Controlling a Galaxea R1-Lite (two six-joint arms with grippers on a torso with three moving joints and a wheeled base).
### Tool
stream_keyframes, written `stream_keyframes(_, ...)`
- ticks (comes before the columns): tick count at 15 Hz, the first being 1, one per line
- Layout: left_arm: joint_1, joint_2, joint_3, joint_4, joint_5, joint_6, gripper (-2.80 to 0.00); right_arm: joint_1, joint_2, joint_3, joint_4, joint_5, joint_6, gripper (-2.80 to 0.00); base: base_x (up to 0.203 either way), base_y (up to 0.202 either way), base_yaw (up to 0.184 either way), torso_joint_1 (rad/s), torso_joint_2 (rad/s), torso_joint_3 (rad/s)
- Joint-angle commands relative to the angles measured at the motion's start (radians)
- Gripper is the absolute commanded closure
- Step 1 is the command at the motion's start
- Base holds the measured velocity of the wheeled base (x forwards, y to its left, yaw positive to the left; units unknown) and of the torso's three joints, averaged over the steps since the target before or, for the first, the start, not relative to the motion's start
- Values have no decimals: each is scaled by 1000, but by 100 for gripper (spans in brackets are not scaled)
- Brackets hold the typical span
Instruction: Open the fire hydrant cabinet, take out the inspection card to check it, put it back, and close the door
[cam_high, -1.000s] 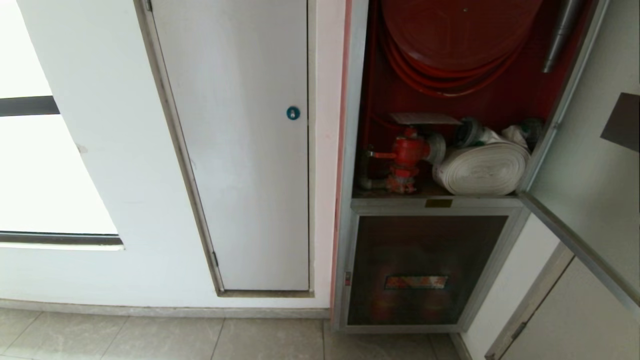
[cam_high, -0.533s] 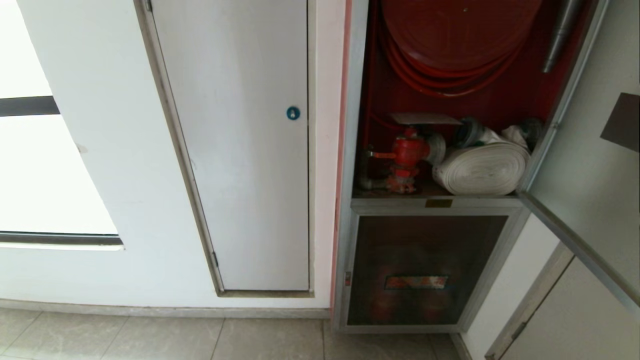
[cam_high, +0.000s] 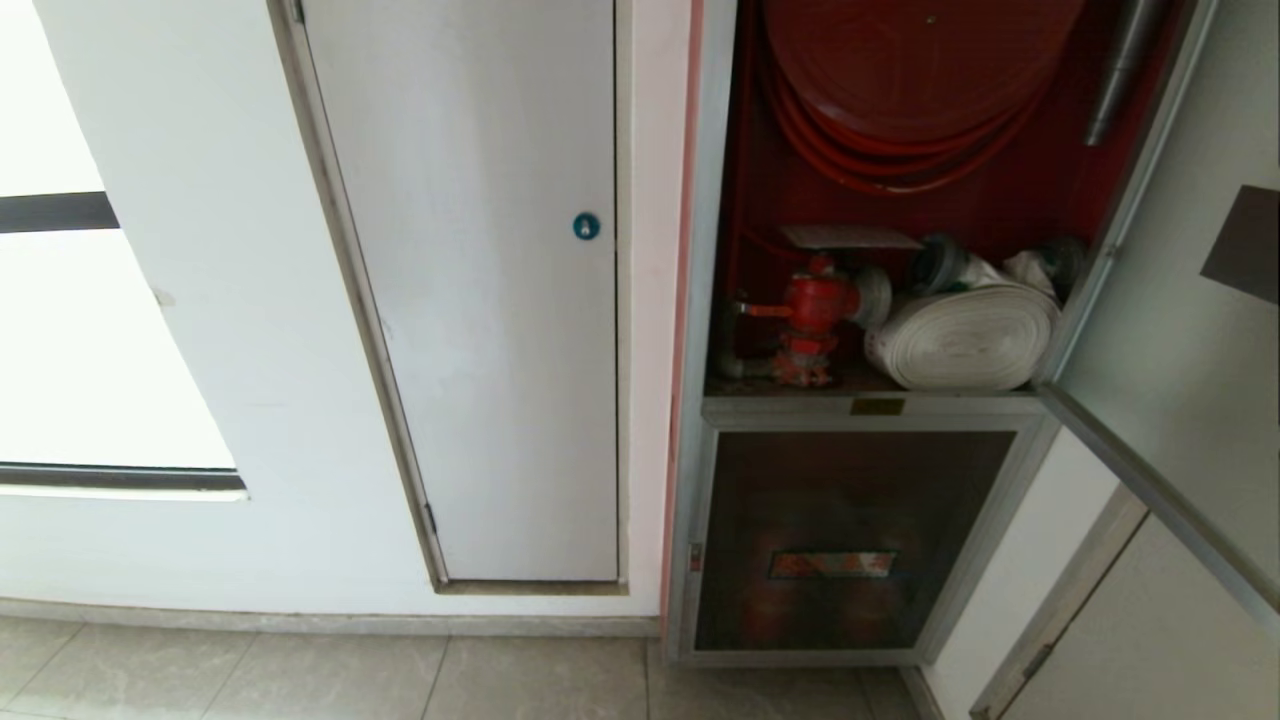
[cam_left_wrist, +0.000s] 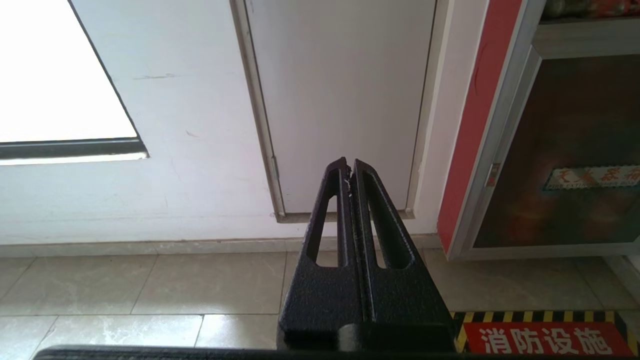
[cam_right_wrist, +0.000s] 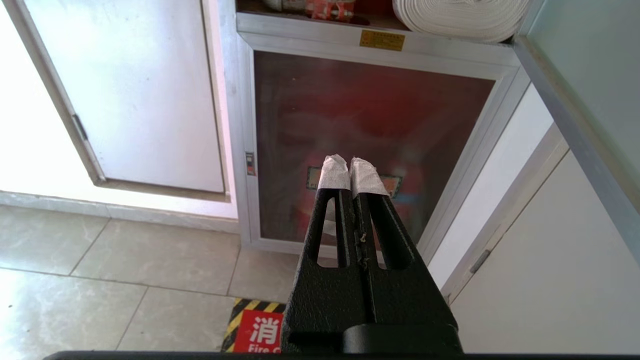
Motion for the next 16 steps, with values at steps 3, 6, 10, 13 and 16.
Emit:
stream_keyframes(3,0,0,6,0,0,0,0,0,0,3,1,0,15,0,0,0,0,0,0,0)
stream_keyframes(6,0,0,6,-1,0,0,0,0,0,5,-4,-6,37,0,0,0,0,0,0,0)
stream_keyframes(10,0,0,6,0,0,0,0,0,0,5,-4,-7,39,0,0,0,0,0,0,0)
stream_keyframes(13,0,1,6,0,0,0,0,0,0,5,-4,-7,39,0,0,0,0,0,0,0)
stream_keyframes(16,0,0,6,-1,0,0,0,0,0,5,-4,-7,39,0,0,0,0,0,0,0)
